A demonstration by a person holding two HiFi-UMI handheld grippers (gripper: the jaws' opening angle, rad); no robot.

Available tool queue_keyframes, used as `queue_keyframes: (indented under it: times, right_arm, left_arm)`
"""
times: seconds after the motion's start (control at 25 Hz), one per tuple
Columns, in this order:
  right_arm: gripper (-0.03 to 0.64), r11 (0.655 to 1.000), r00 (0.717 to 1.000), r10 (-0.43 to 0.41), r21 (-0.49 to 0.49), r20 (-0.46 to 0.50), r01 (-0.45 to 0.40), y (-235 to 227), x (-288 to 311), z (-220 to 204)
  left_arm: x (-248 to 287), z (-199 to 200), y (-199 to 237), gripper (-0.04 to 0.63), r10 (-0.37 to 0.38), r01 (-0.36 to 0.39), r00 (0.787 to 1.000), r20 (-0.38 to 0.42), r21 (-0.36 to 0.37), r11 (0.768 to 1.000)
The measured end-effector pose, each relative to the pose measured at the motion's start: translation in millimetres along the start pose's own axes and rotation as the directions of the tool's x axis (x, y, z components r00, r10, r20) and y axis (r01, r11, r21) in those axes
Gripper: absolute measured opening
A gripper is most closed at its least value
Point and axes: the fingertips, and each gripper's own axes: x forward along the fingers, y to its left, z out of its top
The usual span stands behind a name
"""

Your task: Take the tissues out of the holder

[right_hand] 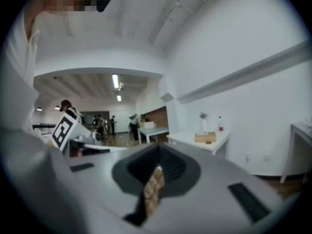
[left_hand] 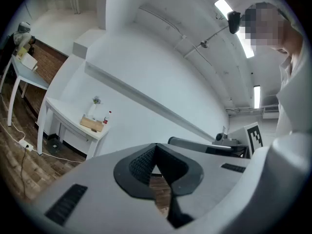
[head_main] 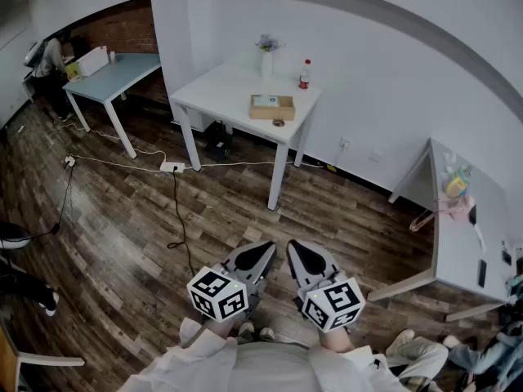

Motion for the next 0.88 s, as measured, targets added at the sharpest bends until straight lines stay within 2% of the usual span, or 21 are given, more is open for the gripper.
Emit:
queue_keyframes:
  times: [0.36, 0.64, 0.88]
  right_arm:
    - [0.011, 1.0, 1.0, -0.005, -0.011, -0.023, 0.005, -3, -3, -6]
    - [0.011, 1.0, 0.999, -0.003, -0.01, -0.04, 0.003, -4, -3, -11]
    - [0.011, 0.999, 1.0, 0.0, 0.038, -0.027, 0.001, -10, -5, -13]
  left_arm:
    - [-2, 3, 7, 0.018, 0.04, -0.04, 0.999, 0.018, 0.015, 0.999]
    - [-2, -2, 4, 0.018, 0.04, -0.041, 0.999, 0.007, 0.015, 0.999]
    - [-2, -3, 6, 0.018, 0.048, -0.048, 0.999, 0.009, 0.014, 0.999]
